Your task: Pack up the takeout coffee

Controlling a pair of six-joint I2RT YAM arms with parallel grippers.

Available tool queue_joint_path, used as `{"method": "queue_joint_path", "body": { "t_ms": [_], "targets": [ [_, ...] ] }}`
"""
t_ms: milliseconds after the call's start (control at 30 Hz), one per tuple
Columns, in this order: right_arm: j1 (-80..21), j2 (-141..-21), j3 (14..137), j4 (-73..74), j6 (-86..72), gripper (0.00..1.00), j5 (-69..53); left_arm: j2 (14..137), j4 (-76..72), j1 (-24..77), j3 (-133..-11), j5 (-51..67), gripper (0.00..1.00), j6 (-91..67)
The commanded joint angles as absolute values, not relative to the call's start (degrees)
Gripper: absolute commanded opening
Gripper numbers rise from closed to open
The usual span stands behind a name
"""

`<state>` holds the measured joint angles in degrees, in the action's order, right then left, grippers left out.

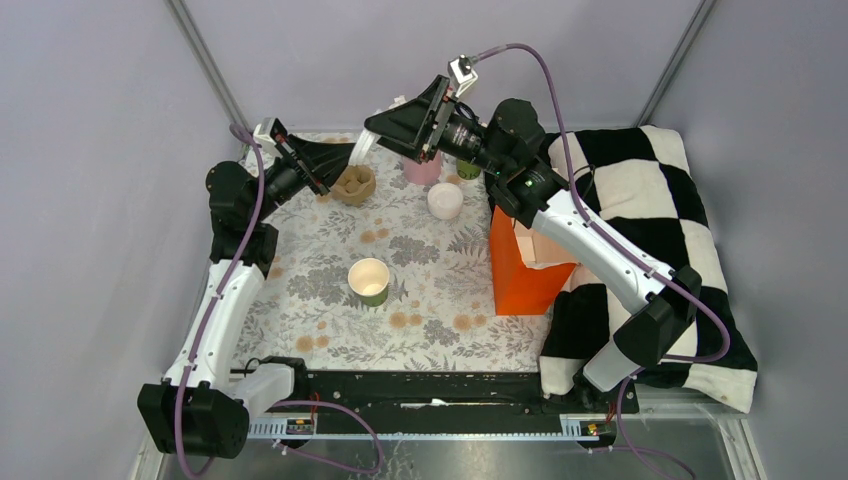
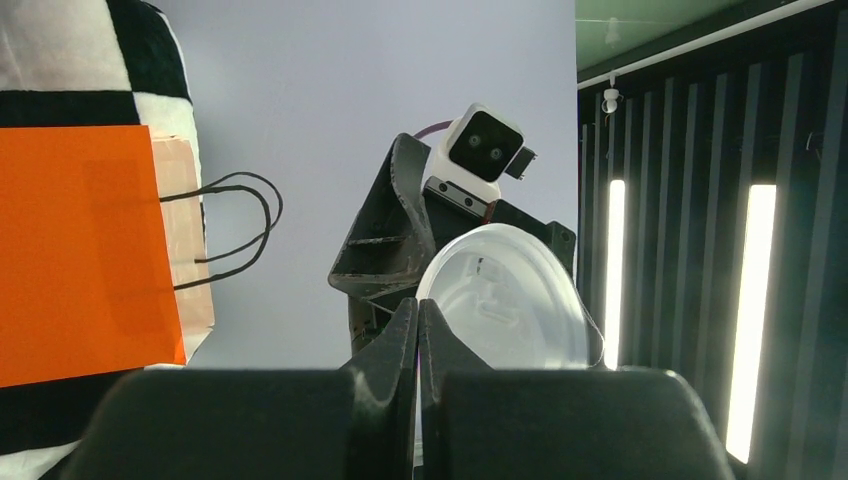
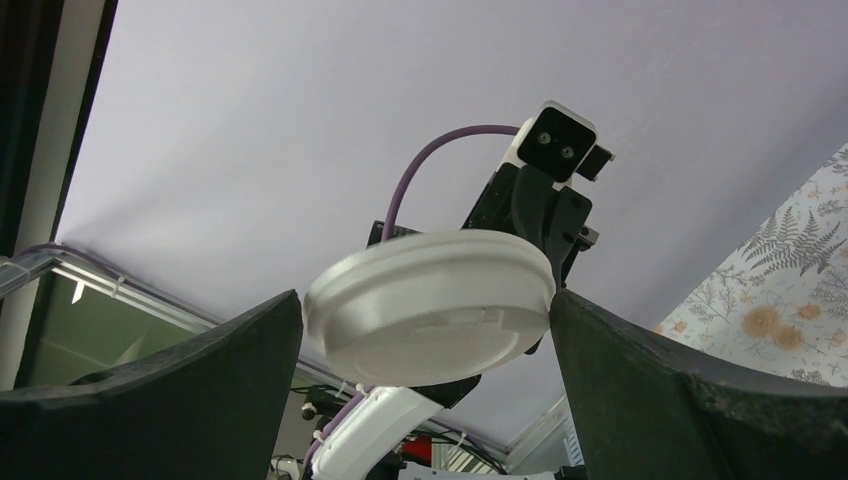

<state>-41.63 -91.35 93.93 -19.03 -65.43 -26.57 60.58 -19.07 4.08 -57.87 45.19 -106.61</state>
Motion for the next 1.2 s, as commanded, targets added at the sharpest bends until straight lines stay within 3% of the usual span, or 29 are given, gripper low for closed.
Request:
{"method": "queue_joint_path", "body": {
  "t_ms": [0, 533, 800, 1167],
  "targets": [
    [-41.6, -90.5, 95.4, -23.9, -64.1, 1.0, -26.9, 58.6, -22.5, 3.8, -56.9, 43.9, 0.0, -107.9],
    [-41.6, -91.8, 96.9, -21.2, -63.4, 1.0, -26.7, 59.1, -20.8, 3.8, -57.9, 44.3, 0.0, -106.3],
    [-41.6, -92.2, 97.4, -19.6, -63.5, 0.9, -26.1, 59.2, -20.0, 3.9, -58.2, 44.1, 0.0, -105.7],
    [-41.4, -92.4, 97.3, -16.4, -68.1, 0.88, -23.7, 58.8, -13.7, 3.8, -58.6, 43.7, 0.03, -101.7]
  ]
}}
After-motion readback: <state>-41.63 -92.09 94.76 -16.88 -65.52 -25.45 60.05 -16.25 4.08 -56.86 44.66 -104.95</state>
